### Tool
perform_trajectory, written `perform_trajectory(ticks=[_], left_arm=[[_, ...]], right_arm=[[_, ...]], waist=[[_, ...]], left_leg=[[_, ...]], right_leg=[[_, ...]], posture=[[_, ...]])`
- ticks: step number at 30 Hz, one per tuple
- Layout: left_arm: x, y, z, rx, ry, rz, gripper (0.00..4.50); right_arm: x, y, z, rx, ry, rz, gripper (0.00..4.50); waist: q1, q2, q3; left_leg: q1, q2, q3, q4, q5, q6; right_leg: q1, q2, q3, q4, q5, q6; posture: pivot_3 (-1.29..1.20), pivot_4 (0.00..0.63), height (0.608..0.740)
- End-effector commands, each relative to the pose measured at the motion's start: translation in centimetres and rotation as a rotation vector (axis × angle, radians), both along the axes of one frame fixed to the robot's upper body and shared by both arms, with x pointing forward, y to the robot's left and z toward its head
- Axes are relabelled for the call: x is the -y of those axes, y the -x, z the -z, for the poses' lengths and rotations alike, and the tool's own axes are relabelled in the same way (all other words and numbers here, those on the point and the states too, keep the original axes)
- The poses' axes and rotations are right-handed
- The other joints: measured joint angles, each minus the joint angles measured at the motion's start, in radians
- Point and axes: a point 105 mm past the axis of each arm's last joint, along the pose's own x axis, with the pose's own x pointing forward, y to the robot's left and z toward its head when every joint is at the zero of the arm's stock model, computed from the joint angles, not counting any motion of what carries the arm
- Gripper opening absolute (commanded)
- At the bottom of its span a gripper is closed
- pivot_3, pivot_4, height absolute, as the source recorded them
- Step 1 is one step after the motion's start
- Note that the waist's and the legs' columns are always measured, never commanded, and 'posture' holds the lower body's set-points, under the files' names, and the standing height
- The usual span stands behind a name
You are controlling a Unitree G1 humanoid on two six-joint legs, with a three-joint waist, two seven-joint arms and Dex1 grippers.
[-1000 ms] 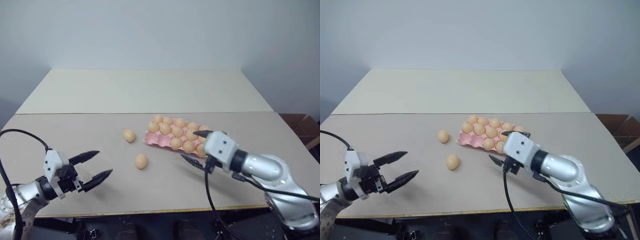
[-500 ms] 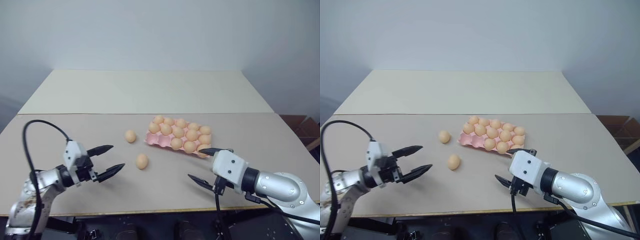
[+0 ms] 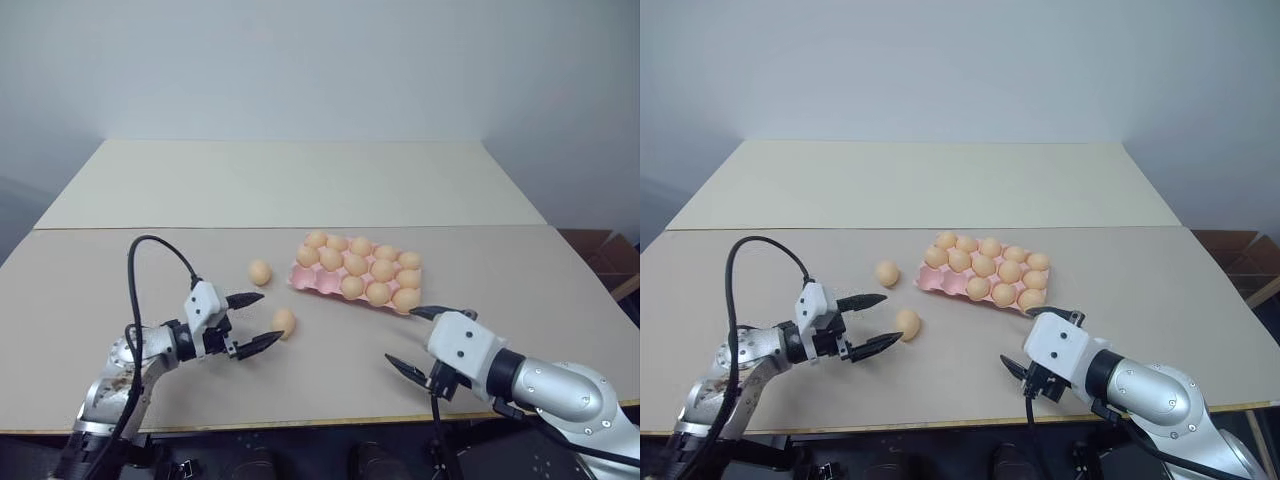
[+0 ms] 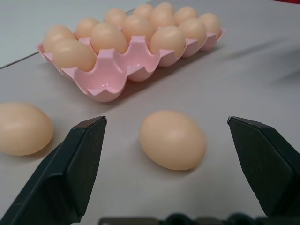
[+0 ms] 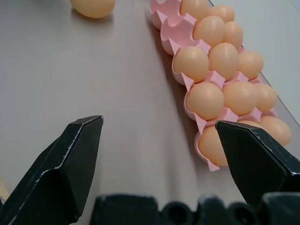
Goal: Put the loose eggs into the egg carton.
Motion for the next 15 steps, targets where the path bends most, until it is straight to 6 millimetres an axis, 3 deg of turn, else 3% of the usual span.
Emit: perform_trajectory(ticks=[1, 14, 15], left_arm=[[0.7, -0.7, -0.2, 0.041, -0.027, 0.002, 4.5], [3.0, -1.7, 1.3, 0.043, -0.018, 0.006, 4.5], [3.1, -1.8, 1.4, 0.036, -0.014, 0.002, 4.32]], right_arm=[[-0.4, 0.1, -0.9, 0.05, -0.003, 0.001, 4.47], [0.1, -0.3, -0.8, 0.054, -0.002, 0.028, 4.47], [0.1, -0.4, -0.8, 0.054, 0.001, 0.029, 4.49]], waist=[[0.002, 0.0, 0.0], [0.006, 0.0, 0.0], [0.006, 0.0, 0.0]], left_leg=[[0.0, 0.0, 0.0, 0.0, 0.0, 0.0], [0.0, 0.0, 0.0, 0.0, 0.0, 0.0], [0.0, 0.0, 0.0, 0.0, 0.0, 0.0]], right_leg=[[0.0, 0.0, 0.0, 0.0, 0.0, 0.0], [0.0, 0.0, 0.0, 0.0, 0.0, 0.0], [0.0, 0.0, 0.0, 0.0, 0.0, 0.0]], posture=[[0.0, 0.15, 0.74], [0.0, 0.15, 0.74], [0.0, 0.15, 0.74]])
